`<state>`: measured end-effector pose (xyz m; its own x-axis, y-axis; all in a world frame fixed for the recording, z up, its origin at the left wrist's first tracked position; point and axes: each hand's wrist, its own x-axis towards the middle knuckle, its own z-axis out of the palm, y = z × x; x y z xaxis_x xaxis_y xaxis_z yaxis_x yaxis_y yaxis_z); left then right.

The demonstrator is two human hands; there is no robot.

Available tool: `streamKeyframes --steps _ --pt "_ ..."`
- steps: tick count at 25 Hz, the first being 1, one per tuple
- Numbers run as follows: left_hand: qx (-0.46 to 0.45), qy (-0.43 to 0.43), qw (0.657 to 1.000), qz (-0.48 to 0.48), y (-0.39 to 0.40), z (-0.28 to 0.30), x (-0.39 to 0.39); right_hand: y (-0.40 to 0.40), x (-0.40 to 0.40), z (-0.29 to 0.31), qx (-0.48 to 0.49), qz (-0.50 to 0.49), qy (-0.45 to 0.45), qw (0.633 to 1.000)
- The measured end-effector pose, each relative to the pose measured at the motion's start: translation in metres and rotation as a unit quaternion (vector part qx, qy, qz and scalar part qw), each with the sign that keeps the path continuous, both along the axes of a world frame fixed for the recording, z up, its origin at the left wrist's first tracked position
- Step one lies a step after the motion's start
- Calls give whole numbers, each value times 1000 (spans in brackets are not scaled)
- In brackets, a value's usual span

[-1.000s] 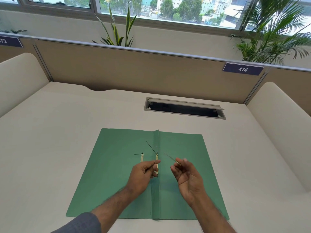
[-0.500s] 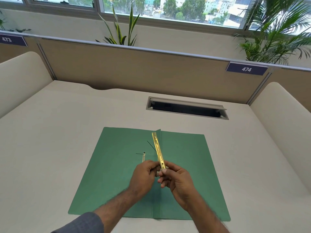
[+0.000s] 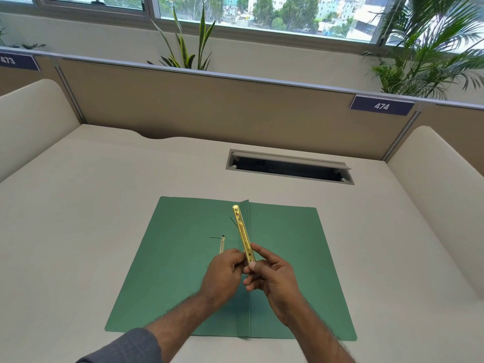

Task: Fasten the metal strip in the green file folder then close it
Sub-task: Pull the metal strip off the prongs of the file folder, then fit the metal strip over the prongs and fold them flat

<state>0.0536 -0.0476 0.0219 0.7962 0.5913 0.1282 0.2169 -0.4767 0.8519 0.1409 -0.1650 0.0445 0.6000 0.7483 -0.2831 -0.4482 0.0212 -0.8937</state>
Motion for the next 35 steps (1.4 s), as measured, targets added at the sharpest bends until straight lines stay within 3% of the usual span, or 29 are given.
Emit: streamKeyframes --steps 7,11,13,16,19,21,23,26,29,32,35 --pt "15 -7 1000 -13 1 -2 -2 -2 -2 -6 -23 -15 -34 999" --pt "-32 -11 999 -13 0 -3 -1 -2 -3 -9 -35 -10 -38 999" --pt "-112 -13 994 -4 3 0 -3 -1 -4 -11 -43 -8 -41 998" --pt "-297 -29 953 57 12 7 -5 -1 -8 -16 -67 -4 -48 997" --pt "-363 -36 923 119 24 12 -7 0 -13 -21 -93 20 -57 994" --pt "-362 -30 924 123 28 13 -9 2 -13 -22 -109 32 -97 989" --pt "-366 -26 923 119 29 12 -11 6 -9 -20 -126 21 -194 973" --pt "-364 -20 924 113 30 12 -11 24 9 -13 -159 -22 -329 931" --pt "-375 -22 921 102 34 15 -10 55 30 -4 -185 -4 -410 893" --pt "-394 -29 914 92 36 17 -10 80 43 -1 -212 44 -428 878" --pt "-400 -29 911 97 38 16 -8 91 51 -7 -200 78 -387 897"
